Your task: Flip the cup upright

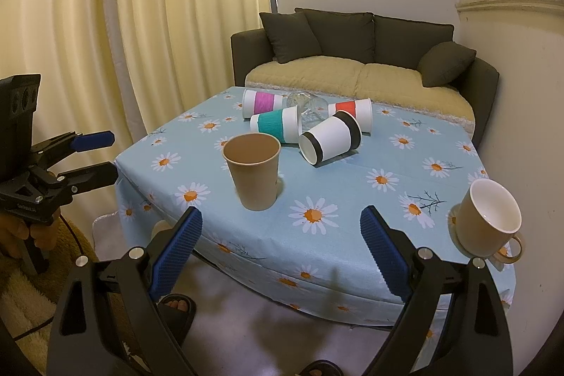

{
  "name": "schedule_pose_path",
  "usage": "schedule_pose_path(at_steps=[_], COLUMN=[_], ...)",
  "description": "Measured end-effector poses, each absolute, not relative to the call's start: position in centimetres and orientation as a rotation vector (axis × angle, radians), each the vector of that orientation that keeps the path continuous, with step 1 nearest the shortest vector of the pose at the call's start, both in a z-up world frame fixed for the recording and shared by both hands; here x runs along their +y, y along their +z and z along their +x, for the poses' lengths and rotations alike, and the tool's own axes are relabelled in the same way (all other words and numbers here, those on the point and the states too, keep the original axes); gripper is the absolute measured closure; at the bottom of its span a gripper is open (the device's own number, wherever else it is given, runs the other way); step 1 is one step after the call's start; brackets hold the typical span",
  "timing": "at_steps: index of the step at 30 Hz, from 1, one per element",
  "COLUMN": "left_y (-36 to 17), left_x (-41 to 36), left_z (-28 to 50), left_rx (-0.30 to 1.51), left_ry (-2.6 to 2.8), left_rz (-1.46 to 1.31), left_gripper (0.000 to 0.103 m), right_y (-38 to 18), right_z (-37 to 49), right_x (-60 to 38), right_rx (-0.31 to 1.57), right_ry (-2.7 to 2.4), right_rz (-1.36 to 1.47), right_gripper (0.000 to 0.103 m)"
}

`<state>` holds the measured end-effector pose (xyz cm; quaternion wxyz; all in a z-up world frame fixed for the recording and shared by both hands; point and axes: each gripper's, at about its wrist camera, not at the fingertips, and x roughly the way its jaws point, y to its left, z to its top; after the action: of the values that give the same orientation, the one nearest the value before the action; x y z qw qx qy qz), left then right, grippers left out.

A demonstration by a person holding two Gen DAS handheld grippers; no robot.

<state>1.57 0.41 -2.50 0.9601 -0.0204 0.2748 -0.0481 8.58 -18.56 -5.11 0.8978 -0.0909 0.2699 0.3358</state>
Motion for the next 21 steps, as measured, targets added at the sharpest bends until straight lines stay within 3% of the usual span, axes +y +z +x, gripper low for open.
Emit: schedule_pose_path(at_steps=[21], left_y=[-2.65], left_x=[0.54], left_z=[1.67], left_rx=[0.566], left_ry=[-0.105], left_rz=[-0.041], left_gripper=[0.007], right_y=[-5.14], right_z=[8.5], right_x=[-18.54], right_rx=[0.562], right_ry=[0.697], right_rz=[-0.196], right_gripper=[0.013])
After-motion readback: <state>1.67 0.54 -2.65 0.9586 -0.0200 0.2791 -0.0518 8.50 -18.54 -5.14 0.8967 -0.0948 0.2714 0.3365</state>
